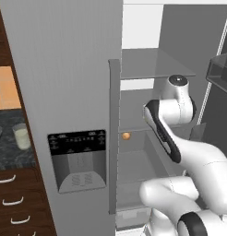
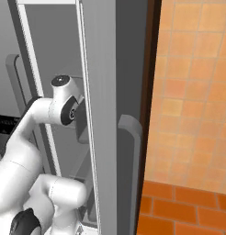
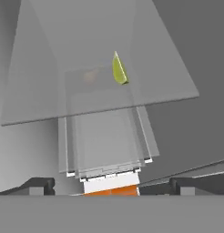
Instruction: Grab a lemon wedge from the fridge and one ice cube from the ice bowl, and put them in the glass of lemonade.
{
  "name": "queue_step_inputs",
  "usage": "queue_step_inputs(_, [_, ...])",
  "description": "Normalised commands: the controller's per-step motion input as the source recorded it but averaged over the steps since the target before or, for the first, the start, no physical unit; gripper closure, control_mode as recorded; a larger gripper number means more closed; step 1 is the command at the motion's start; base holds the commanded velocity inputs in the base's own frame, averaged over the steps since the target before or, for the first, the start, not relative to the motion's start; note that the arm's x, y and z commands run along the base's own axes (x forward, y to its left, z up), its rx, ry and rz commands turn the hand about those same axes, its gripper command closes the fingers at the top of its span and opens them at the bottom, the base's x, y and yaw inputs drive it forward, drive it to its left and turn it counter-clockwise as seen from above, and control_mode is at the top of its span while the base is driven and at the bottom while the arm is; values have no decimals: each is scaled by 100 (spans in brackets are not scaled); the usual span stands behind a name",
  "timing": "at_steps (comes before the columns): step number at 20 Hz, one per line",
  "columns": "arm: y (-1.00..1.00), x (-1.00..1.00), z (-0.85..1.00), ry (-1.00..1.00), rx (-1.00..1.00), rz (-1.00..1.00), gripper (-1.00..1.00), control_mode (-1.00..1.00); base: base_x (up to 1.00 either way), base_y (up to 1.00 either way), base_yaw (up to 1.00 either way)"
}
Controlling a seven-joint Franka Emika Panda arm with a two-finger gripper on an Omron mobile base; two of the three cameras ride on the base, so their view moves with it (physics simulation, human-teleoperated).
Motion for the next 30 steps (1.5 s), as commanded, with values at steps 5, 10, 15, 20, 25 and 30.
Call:
queue_step_inputs(5, [-15, 43, -55, -3, 0, 21, -100, -100, 0, 0, 0])
queue_step_inputs(10, [-38, 38, -18, -2, -1, 6, -100, -100, 0, 0, 0])
queue_step_inputs(15, [-24, 36, -17, 0, -1, 2, -100, -100, 0, 0, 0])
queue_step_inputs(20, [-2, 24, -22, 0, -1, 4, -100, -100, 0, 0, 0])
queue_step_inputs(25, [0, 35, -12, 3, -1, 4, -100, -100, 0, 0, 0])
queue_step_inputs(30, [0, 36, -2, 0, 0, 0, -100, -100, 0, 0, 0])
